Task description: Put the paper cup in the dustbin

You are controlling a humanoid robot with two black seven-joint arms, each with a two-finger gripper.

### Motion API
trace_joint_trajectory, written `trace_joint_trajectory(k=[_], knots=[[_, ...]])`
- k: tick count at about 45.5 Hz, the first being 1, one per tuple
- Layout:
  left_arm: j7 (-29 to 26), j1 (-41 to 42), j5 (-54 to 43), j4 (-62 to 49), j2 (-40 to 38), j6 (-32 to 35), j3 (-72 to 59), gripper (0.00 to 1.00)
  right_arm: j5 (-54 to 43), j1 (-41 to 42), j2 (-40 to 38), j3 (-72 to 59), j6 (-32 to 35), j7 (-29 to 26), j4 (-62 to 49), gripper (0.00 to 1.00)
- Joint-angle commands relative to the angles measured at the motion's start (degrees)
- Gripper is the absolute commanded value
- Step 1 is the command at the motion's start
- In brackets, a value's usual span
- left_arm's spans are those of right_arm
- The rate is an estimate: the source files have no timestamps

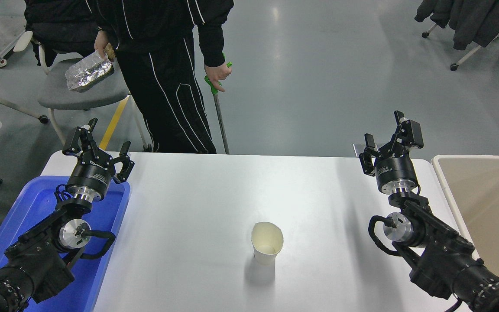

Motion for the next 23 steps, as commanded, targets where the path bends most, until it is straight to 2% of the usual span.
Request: trace_joint_trajectory(k=[1,23], knots=[[0.0,0.0,0.0,0.0,0.0,0.0,0.0,1.00,0.0,0.0,0.0,-0.1,0.0,0.0,0.1,0.99],[0.0,0.0,0.0,0.0,0.0,0.0,0.0,1.00,0.0,0.2,0.0,0.0,0.1,0.1,0.4,0.99]])
